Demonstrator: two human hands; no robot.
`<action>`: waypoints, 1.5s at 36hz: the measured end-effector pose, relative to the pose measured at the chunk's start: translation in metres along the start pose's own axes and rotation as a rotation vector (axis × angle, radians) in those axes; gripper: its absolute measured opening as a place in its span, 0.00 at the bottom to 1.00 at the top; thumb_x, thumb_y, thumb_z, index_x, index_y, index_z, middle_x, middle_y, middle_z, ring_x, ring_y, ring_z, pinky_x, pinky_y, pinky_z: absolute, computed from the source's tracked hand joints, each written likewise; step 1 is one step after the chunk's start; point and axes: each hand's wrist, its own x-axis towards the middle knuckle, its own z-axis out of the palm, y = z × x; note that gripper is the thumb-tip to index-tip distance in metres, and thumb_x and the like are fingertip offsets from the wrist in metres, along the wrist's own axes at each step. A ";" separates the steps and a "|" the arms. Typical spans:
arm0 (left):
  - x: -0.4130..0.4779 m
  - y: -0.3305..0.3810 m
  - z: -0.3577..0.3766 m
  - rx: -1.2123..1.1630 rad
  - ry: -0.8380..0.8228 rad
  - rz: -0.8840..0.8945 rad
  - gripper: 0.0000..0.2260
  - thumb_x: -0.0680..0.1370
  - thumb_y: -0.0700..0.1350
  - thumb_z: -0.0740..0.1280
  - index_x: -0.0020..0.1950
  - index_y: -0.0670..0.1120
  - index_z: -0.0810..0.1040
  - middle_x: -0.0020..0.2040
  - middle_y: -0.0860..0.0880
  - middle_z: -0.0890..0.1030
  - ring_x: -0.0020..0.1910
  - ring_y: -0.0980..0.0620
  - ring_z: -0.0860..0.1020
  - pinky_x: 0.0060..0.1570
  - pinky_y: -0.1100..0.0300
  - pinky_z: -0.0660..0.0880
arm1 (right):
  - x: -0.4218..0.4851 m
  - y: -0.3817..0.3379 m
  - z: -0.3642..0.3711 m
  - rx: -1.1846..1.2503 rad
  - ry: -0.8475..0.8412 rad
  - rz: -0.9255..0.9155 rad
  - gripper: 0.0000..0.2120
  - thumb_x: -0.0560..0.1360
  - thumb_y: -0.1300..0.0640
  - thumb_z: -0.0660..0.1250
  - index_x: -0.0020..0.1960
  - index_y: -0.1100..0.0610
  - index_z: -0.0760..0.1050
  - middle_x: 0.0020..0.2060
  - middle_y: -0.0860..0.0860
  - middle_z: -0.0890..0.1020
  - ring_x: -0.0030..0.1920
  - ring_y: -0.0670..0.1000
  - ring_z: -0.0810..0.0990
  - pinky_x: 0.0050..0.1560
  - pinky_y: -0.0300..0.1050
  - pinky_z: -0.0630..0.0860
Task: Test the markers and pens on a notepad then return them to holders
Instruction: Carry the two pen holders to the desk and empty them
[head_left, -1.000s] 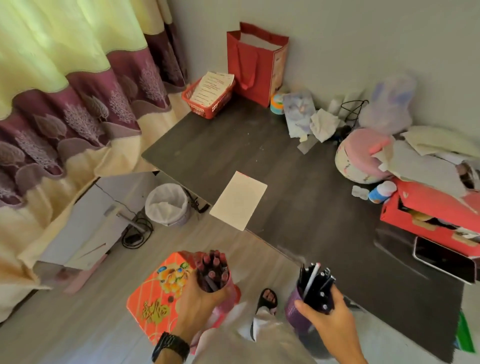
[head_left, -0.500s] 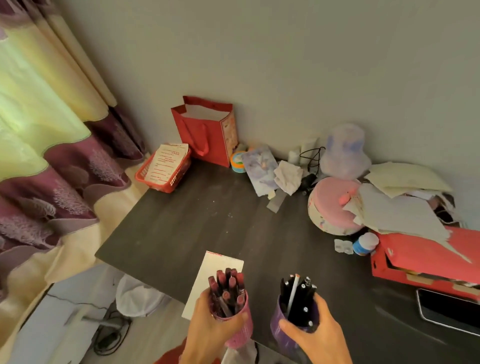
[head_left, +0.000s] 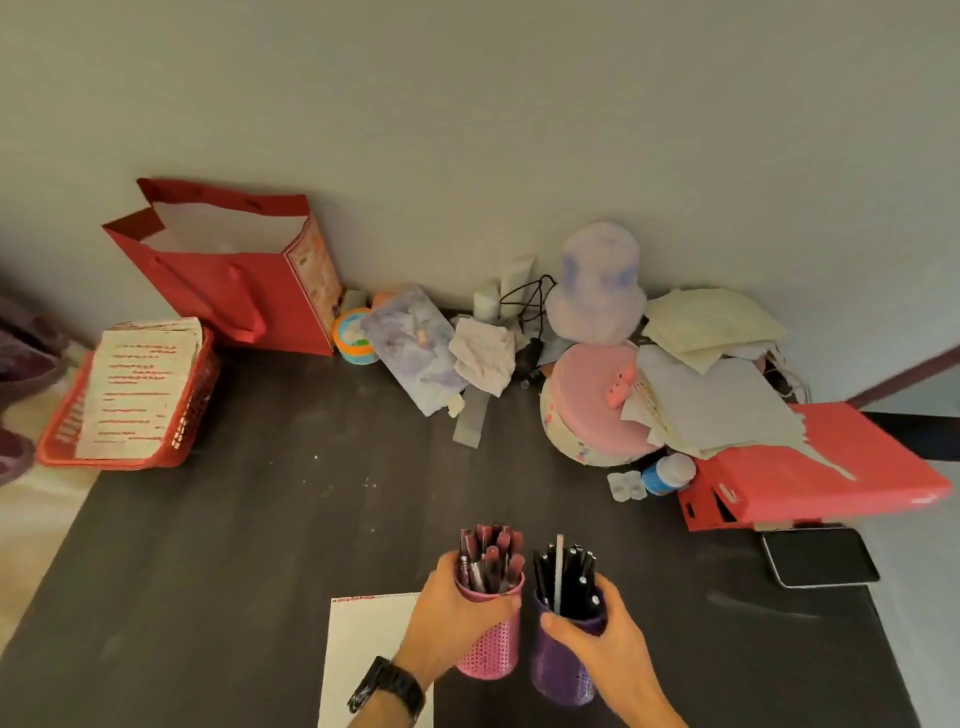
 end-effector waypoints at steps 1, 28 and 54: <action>0.011 0.001 0.002 0.021 -0.032 -0.011 0.32 0.59 0.66 0.77 0.57 0.60 0.68 0.50 0.64 0.79 0.46 0.67 0.77 0.40 0.71 0.73 | 0.008 0.000 0.000 -0.005 0.013 0.026 0.38 0.61 0.49 0.84 0.64 0.40 0.68 0.54 0.35 0.79 0.52 0.35 0.77 0.47 0.32 0.73; 0.081 0.045 0.051 0.144 -0.394 -0.235 0.64 0.57 0.71 0.74 0.80 0.50 0.41 0.65 0.47 0.76 0.61 0.45 0.78 0.64 0.46 0.73 | 0.100 -0.018 -0.053 -0.417 -0.121 0.188 0.46 0.60 0.20 0.64 0.68 0.48 0.70 0.54 0.48 0.78 0.52 0.50 0.80 0.49 0.43 0.76; 0.019 0.020 0.053 0.361 -0.442 -0.276 0.58 0.63 0.66 0.76 0.79 0.57 0.39 0.73 0.52 0.68 0.70 0.46 0.70 0.70 0.51 0.65 | 0.027 0.031 -0.074 -0.405 -0.248 0.279 0.61 0.58 0.18 0.64 0.80 0.50 0.56 0.66 0.53 0.77 0.59 0.53 0.80 0.57 0.45 0.78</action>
